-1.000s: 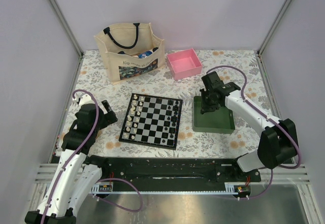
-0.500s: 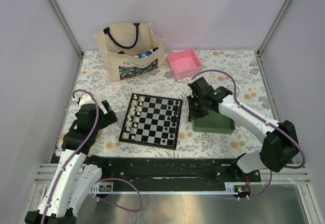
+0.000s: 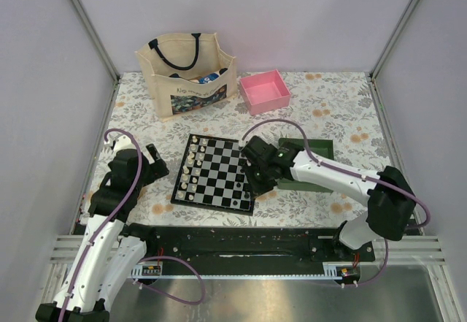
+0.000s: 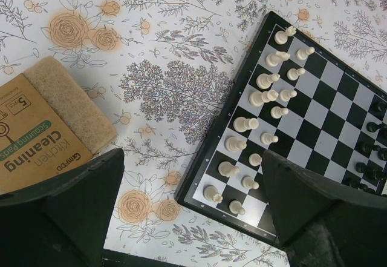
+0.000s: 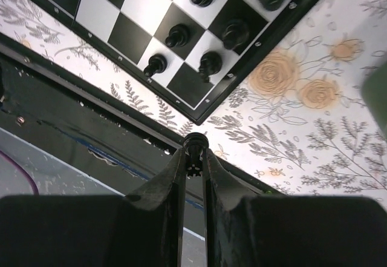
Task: Set up the chess pieces on the board
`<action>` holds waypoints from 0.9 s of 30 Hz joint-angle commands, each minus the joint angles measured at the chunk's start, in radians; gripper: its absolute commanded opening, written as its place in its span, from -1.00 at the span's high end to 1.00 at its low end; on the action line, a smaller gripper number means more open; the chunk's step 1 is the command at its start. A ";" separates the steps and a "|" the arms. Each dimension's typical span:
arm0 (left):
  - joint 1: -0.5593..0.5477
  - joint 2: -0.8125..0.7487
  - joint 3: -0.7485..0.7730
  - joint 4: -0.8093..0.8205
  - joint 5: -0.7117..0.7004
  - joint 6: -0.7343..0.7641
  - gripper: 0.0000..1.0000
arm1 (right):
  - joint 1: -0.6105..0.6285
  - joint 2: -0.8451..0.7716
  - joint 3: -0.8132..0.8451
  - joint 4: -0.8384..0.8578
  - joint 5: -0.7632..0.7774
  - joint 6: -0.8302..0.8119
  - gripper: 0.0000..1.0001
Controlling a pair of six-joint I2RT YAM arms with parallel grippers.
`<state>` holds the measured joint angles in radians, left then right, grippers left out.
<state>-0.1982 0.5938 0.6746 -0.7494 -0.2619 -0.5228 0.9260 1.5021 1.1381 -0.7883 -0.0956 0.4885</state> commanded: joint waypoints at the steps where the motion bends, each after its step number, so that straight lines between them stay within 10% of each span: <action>1: -0.003 0.000 0.016 0.044 0.007 0.009 -0.98 | 0.069 0.052 0.028 0.014 0.011 0.019 0.76; 27: -0.001 0.003 0.016 0.044 0.001 0.007 -0.98 | 0.129 0.251 0.146 -0.016 0.091 -0.041 0.72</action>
<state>-0.1982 0.5941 0.6746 -0.7486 -0.2623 -0.5228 1.0462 1.7447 1.2415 -0.8055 -0.0406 0.4629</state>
